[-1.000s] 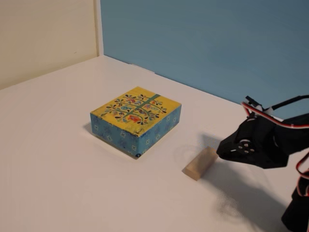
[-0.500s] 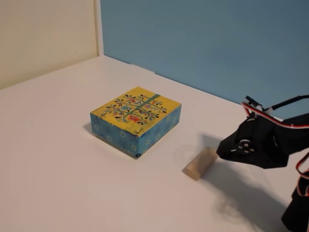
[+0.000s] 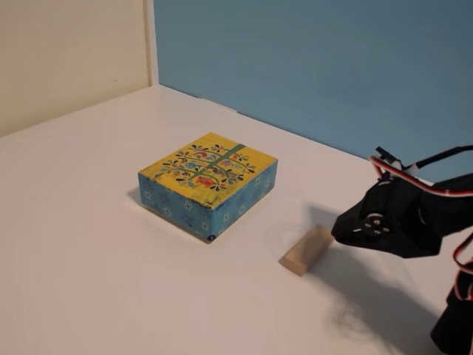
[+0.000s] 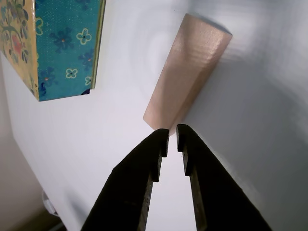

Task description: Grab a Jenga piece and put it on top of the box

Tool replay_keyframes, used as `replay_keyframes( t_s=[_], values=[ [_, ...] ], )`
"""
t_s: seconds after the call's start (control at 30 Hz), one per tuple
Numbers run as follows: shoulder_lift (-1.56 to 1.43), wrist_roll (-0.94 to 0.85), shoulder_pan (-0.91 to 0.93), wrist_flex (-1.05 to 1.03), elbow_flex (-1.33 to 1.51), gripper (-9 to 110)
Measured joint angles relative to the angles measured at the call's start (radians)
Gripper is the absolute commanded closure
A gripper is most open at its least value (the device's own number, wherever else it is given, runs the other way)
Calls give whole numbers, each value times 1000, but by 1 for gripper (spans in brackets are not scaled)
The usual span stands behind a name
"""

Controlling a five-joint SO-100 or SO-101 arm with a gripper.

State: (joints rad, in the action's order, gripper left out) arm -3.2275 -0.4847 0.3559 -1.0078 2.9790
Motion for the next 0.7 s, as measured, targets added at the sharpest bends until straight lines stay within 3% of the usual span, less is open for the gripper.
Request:
replay_keyframes(
  t_s=[0.7],
  values=[
    [0,5,29,-258,-69,84]
  ],
)
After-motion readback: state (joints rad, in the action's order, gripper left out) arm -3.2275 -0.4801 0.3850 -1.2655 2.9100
